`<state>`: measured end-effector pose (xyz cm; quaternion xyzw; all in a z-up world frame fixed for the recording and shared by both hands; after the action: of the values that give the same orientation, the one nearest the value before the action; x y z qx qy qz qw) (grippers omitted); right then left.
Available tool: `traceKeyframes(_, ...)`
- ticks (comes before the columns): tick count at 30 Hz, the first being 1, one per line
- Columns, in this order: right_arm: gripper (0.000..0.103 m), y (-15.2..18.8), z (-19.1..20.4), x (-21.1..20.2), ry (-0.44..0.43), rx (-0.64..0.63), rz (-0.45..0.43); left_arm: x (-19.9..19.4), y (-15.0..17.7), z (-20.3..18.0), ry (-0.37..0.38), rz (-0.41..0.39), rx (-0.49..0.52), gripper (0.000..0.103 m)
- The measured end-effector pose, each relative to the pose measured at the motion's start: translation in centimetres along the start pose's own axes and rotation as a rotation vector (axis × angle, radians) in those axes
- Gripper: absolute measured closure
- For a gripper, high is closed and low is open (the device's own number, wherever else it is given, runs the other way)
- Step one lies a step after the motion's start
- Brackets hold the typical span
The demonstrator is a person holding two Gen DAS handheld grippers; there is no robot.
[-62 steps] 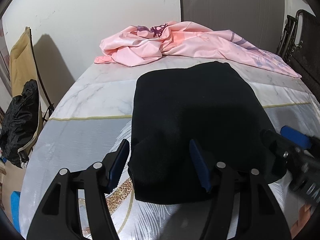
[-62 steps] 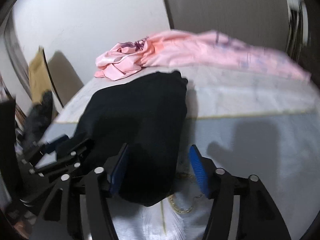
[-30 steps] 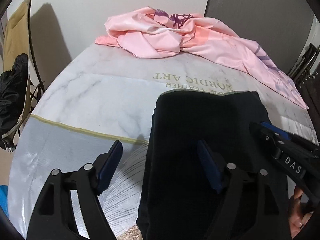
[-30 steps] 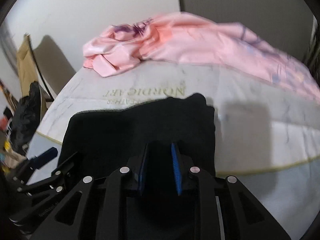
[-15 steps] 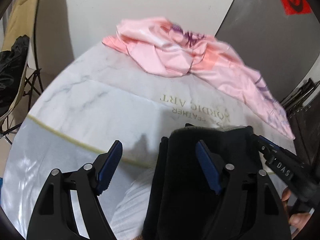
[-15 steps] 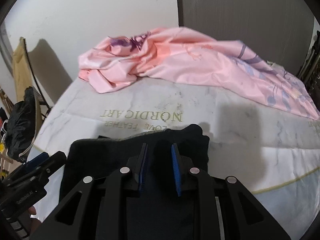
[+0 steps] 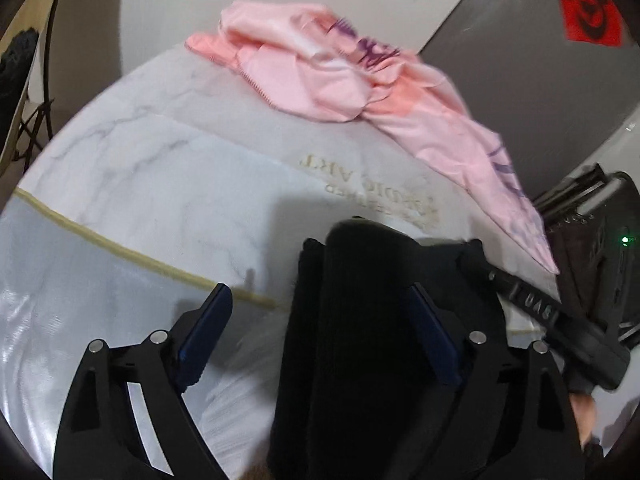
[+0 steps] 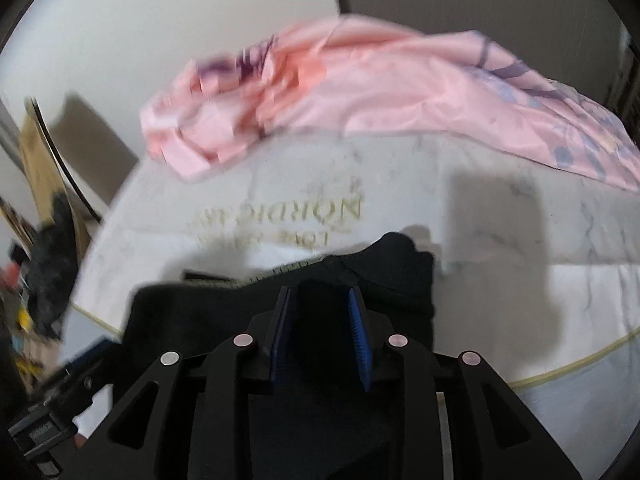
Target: Fold small clothes
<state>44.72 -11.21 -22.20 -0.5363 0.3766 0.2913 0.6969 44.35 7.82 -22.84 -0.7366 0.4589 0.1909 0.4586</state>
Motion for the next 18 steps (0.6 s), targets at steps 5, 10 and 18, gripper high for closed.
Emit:
traceKeyframes(5, 0.041, 1.1, -3.1, -4.8, -0.056, 0.103, -0.134, -0.4, 2.4, 0.0, 0.047, 0.060, 0.025, 0.017)
traceKeyframes(10, 0.031, 5.2, -6.7, -6.7, -0.173, 0.236, -0.120, -1.1, 4.3, -0.4, 0.155, 0.089, -0.018, 0.017)
traceKeyframes(18, 0.025, 9.3, -7.1, -5.0, -0.375, 0.386, -0.020, -0.5, 5.9, -0.4, 0.171, 0.108, -0.033, 0.013)
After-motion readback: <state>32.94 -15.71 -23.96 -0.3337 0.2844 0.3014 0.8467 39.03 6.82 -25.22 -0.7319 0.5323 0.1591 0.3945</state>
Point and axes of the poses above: each gripper's, at about its wrist camera, not at the fingertips, and x roughly the way its jaws point, z to its left, y to its underside, the point moved 9 cm from there along x, roughly the way its jaws point, and after that the axes turned 9 degrees about y, right-handed, at the moved point
